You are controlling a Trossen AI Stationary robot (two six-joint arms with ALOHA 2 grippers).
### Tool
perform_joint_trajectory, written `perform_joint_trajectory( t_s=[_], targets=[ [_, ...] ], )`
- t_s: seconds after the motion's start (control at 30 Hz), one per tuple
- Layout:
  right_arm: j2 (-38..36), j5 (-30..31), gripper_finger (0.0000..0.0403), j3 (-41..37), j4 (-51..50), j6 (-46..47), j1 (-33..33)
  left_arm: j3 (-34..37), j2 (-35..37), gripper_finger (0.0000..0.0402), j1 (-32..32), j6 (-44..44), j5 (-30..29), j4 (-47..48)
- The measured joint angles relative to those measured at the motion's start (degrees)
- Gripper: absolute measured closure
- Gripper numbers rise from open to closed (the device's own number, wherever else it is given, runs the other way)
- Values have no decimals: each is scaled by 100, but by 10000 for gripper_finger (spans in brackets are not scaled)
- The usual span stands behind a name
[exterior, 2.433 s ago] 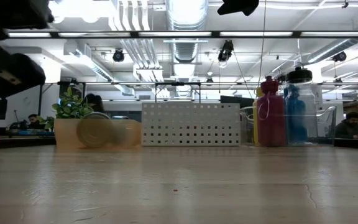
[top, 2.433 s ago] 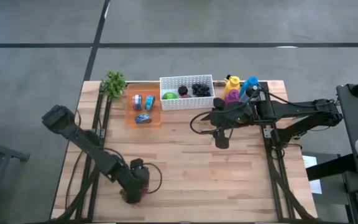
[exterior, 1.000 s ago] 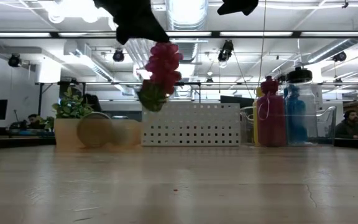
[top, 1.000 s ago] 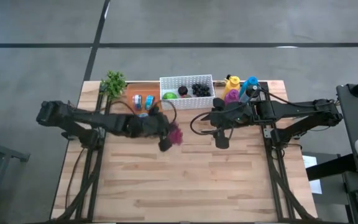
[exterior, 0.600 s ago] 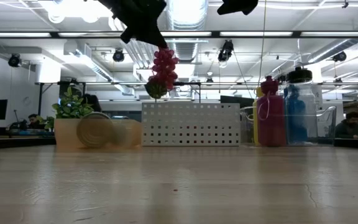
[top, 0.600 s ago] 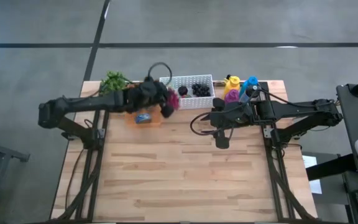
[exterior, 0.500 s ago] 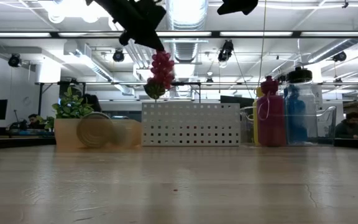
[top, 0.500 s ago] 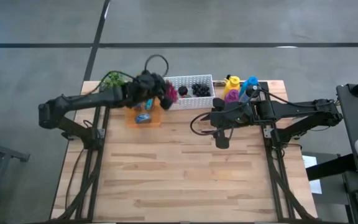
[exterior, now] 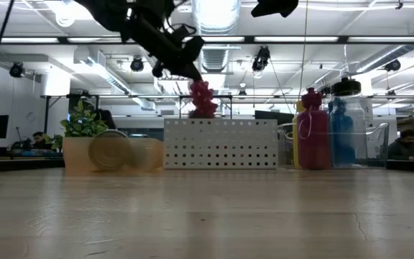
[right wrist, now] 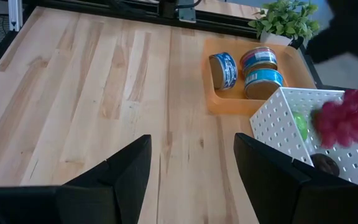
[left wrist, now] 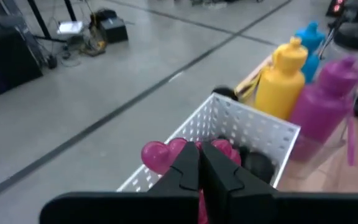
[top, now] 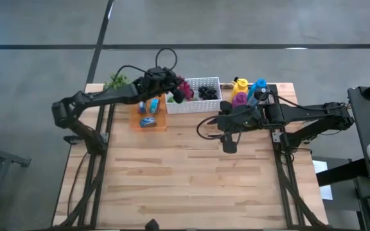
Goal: Pick & Place Food Item
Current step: Put the purple grapes into the white bin
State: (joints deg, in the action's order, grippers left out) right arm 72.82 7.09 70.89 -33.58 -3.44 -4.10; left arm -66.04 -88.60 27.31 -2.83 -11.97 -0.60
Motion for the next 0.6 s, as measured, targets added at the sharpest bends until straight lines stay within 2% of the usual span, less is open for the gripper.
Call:
perform_joint_trajectory(
  t_s=[0.4, 0.6],
  targets=[
    [0, 2, 179, 0, 2, -4, -2, 6, -856, 399, -4, -34, 0, -86],
    [0, 2, 179, 0, 2, -4, 0, 6, -889, 358, -7, -298, 0, -99]
  ],
)
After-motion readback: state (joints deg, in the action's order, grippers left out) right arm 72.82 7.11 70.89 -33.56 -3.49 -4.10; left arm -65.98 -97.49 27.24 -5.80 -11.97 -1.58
